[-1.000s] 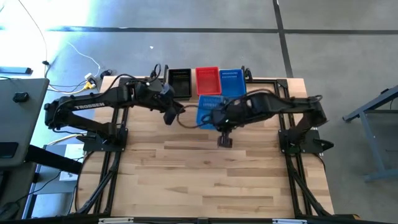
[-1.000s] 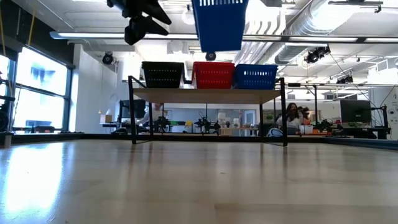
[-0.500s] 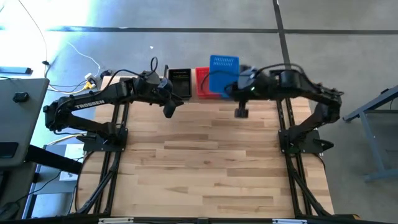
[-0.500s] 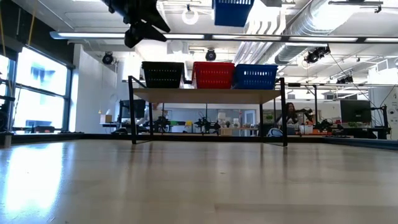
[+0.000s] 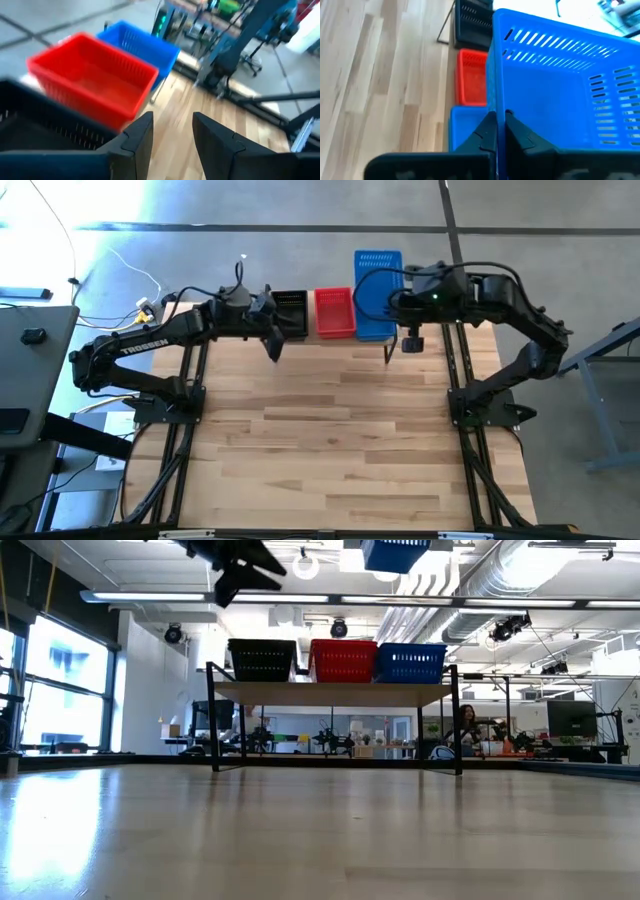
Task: Stack baskets on shelf by color
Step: Stack the blue bin on top of the blue bin on the shelf, then adjust the stacked red bins on the shelf, then return to Home Position
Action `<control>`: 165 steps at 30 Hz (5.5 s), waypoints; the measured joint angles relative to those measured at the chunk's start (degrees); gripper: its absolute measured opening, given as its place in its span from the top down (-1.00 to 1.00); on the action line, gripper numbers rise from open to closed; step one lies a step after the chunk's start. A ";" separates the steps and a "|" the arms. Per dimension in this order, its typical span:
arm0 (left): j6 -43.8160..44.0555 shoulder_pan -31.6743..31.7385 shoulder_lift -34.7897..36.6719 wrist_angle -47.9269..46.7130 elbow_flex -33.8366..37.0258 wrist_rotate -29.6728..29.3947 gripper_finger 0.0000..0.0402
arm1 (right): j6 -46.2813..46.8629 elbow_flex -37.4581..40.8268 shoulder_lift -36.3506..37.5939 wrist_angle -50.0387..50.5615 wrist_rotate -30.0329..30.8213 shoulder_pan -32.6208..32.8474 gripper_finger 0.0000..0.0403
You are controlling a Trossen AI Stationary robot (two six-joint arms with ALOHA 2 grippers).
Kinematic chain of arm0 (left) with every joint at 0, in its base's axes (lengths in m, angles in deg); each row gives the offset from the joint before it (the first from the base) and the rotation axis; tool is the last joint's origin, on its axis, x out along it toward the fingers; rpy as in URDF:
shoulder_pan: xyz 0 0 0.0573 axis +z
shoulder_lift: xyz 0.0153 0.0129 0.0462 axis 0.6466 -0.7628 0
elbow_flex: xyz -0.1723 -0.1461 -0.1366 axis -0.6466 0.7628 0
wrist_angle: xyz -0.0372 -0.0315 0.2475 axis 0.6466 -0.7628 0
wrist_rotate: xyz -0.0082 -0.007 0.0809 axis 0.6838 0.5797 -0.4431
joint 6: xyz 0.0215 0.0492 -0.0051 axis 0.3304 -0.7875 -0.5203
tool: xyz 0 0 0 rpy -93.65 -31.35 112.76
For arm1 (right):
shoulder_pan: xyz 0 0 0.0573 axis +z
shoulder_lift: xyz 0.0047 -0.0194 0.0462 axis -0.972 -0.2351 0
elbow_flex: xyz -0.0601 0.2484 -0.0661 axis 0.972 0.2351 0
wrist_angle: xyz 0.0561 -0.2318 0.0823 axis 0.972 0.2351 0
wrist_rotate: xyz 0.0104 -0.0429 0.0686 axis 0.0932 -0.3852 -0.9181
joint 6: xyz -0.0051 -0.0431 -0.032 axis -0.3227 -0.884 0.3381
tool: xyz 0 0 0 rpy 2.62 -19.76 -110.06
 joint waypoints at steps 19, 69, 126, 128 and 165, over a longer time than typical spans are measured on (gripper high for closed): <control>-2.08 0.00 -0.02 4.60 0.00 -7.09 0.37 | -6.99 28.17 10.49 -17.04 -11.41 -10.74 1.00; -1.90 -0.07 -0.04 4.07 0.00 -7.04 0.37 | -6.52 43.21 7.39 -26.36 -14.08 -18.19 1.00; -2.93 -0.07 -0.04 4.05 0.00 -7.04 0.37 | 9.70 39.65 0.59 -39.71 -16.67 -8.43 0.40; -2.93 -0.07 -0.04 4.05 0.00 -7.02 0.37 | 10.50 39.65 -0.04 -40.29 -13.79 -7.94 0.40; -8.72 -0.04 0.24 0.14 0.00 -7.04 0.37 | 19.76 37.04 -5.20 -44.47 -10.38 -4.83 0.40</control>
